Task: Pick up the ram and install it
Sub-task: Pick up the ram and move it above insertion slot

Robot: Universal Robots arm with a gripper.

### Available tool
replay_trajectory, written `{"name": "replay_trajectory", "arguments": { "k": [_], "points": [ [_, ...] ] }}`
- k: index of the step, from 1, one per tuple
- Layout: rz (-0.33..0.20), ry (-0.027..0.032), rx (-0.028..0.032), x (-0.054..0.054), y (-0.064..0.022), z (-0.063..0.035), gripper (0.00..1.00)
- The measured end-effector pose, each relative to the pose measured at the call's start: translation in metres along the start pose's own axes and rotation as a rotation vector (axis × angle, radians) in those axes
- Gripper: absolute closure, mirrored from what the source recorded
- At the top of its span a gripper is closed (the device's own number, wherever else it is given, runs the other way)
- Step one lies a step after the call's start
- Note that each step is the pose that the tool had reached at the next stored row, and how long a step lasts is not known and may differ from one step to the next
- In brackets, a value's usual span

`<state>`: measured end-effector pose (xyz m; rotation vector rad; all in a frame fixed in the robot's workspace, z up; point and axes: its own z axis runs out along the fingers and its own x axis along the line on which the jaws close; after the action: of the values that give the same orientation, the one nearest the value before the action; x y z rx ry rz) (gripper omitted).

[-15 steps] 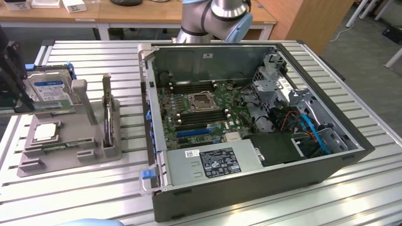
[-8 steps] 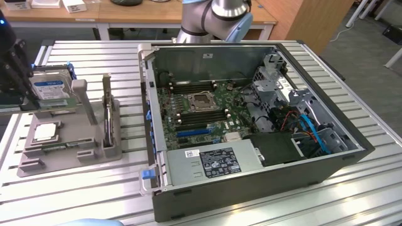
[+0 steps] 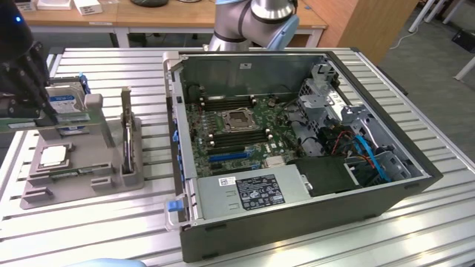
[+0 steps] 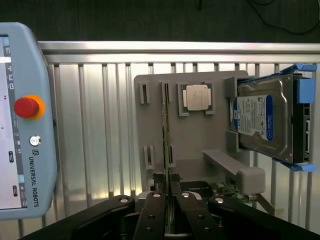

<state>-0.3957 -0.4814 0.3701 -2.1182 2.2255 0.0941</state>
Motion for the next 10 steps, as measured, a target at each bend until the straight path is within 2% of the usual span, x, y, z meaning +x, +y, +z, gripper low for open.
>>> {"name": "replay_trajectory", "arguments": {
  "k": [10],
  "points": [
    [0.000, -0.0002, 0.0001, -0.002, -0.0232, -0.0051, 0.87]
  ]
}}
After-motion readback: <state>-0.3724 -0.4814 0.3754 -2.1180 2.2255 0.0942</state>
